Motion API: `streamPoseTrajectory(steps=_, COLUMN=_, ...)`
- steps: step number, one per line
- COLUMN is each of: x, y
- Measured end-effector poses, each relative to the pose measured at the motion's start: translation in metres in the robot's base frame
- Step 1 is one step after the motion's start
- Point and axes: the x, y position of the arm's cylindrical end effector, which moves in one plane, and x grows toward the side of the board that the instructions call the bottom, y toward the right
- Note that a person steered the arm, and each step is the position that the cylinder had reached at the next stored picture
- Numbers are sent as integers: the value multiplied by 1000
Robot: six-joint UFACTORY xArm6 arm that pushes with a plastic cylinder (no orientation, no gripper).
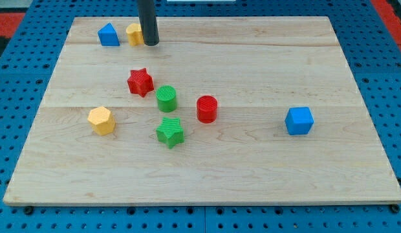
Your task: Push the blue cube above the red circle
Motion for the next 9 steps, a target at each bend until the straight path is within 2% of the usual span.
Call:
streamPoseTrajectory(steps=2, x=-14, y=28)
streamPoseTrajectory(steps=7, x=-15, y=29)
streamPoseTrajectory(steps=9, x=17, y=120)
